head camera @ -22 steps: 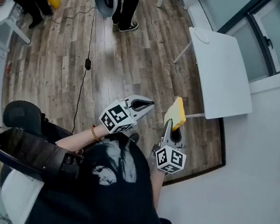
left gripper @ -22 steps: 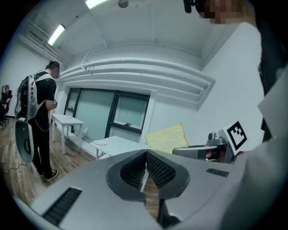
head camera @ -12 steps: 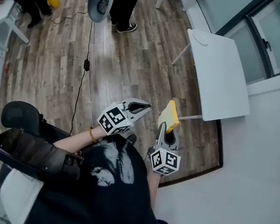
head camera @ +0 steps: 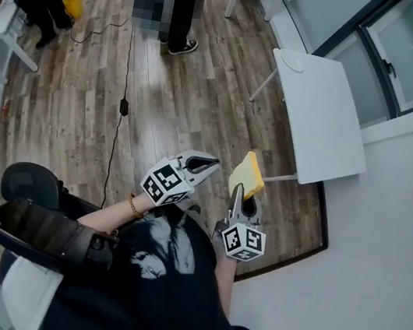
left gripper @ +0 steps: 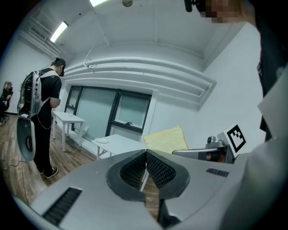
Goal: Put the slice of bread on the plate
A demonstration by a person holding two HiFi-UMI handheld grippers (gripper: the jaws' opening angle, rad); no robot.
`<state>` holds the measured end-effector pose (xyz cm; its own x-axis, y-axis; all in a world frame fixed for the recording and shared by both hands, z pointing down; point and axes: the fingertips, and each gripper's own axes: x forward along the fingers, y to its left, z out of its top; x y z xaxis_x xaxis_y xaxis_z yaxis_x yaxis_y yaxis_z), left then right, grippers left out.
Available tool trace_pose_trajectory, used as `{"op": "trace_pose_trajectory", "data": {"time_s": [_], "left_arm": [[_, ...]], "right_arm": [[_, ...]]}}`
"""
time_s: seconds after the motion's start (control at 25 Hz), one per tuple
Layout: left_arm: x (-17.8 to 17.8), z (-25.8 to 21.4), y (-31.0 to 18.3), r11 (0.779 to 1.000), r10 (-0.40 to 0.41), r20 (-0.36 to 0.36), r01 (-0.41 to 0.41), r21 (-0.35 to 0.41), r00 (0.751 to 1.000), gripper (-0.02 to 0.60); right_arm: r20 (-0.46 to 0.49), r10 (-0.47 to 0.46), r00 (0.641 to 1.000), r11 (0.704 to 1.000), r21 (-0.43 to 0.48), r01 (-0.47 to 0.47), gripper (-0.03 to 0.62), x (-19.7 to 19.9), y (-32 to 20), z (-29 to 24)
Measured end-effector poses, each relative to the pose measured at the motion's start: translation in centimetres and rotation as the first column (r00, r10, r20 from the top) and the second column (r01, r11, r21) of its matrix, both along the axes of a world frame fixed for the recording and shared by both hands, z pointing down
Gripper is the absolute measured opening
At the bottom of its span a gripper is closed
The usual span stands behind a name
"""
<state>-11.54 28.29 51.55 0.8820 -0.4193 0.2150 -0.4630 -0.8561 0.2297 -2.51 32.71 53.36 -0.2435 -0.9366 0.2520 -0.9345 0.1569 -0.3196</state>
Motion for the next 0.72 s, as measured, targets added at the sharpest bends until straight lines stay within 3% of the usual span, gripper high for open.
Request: {"op": "trace_pose_trajectory", "data": {"time_s": [0.28,0.48,0.6,0.72], "left_arm": [[-1.1,2.5,-0.9,0.997,0.012,0.003,-0.012,-0.071,1.0,0.006],[0.5,5.0,-3.4,0.989,-0.012,0.043,0.018,-0.144,0.999,0.006],[3.1,5.1,-6.5,0.989,-0.026,0.044,0.032,-0.143,0.999,0.006],[7.9,3.1,-9.8,0.994,-0.004,0.024,0.006,-0.11,1.0,0.006]], "right_arm": [[0.047,-0.001,0.999,1.0,-0.026,0.002,0.097,-1.9,-0.3,1.2],[0.057,-0.014,0.998,0.998,-0.052,0.017,0.097,-0.1,-2.3,2.3],[0.042,-0.01,0.999,0.999,-0.031,0.012,0.097,2.9,-4.8,1.5],[0.036,0.018,0.999,1.0,-0.015,-0.017,0.097,7.1,-7.8,0.6]]}}
